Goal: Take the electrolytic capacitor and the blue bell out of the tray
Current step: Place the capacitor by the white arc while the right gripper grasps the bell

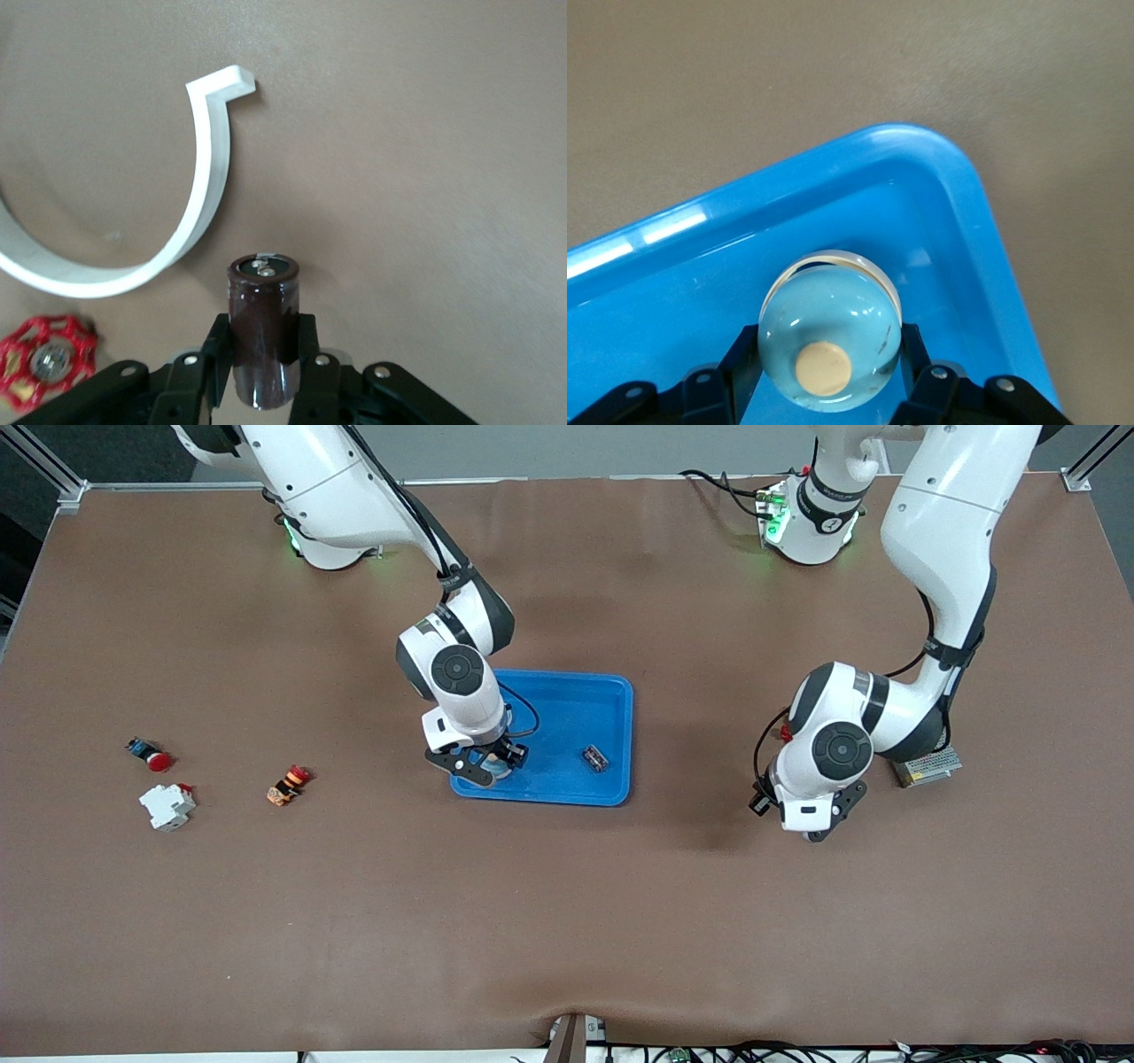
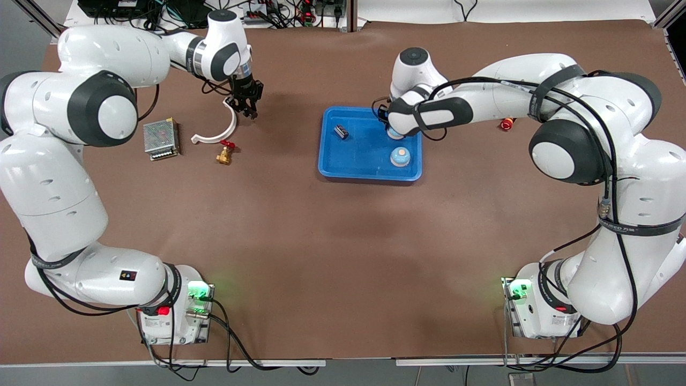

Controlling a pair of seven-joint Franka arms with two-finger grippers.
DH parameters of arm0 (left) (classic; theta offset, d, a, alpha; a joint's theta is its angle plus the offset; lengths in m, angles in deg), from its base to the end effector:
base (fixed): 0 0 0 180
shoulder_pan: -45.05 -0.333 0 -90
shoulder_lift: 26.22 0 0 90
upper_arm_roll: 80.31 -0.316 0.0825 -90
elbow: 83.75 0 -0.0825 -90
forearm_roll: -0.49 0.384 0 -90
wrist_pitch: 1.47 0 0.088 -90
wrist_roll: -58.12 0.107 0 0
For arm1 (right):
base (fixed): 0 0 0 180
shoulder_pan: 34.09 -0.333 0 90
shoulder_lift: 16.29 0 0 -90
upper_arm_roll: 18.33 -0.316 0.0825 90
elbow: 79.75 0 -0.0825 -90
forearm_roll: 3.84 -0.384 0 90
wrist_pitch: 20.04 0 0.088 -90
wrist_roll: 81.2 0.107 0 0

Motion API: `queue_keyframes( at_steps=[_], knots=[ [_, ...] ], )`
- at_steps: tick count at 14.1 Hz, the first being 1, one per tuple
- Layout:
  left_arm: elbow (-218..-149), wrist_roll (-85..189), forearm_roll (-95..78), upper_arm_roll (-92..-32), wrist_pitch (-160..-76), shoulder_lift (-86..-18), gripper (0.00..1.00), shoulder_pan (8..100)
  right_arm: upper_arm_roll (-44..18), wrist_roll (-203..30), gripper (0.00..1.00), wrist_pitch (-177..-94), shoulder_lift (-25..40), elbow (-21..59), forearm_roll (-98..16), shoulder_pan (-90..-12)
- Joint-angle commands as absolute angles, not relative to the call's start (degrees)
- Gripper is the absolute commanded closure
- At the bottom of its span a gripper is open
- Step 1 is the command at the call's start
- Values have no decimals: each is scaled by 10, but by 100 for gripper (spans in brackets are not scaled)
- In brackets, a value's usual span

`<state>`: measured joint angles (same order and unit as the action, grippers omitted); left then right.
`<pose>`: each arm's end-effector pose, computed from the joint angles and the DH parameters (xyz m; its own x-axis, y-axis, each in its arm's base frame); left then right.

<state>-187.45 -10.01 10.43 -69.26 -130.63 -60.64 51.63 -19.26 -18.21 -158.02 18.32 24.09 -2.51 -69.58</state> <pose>0.6098 -0.1816 0.2029 0.7030 0.7099 -0.0442 0.7000 -0.7015 -0.1340 0.5243 0.3858 0.2059 0.9008 -0.4343 0.0018 -0.4343 -0.9007 0.0100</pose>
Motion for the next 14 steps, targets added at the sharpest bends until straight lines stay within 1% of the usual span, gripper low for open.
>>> queue_keyframes(
  at_steps=[1, 2, 3, 4, 5, 6, 11, 14],
  knots=[
    [-1869, -96, 123, -691, -1313, -613, 100, 505, -196, -190, 100, -1496, 163, 198, -17, -680],
    [-1866, -96, 123, -691, -1315, -617, 93, 503, -196, -205, 100, -1479, 157, 189, -21, -674],
    [-1862, -96, 123, -691, -1316, -620, 76, 503, -196, -223, 100, -1471, 152, 188, -22, -664],
    [-1857, -96, 124, -691, -1316, -624, 52, 503, -196, -247, 100, -1469, 145, 188, -22, -651],
    [-1855, -96, 123, -691, -1316, -624, 16, 504, -196, -276, 100, -1468, 140, 189, -23, -637],
    [-1854, -98, 123, -691, -1316, -623, 0, 506, -196, -312, 100, -1463, 136, 189, -23, -619],
    [-1839, -109, 116, -684, -1308, -607, 0, 515, -198, -479, 100, -1436, 124, 190, -25, -533],
    [-1825, -137, 110, -661, -1307, -602, 0, 523, -198, -517, 100, -1445, 131, 191, -25, -505]
  ],
)
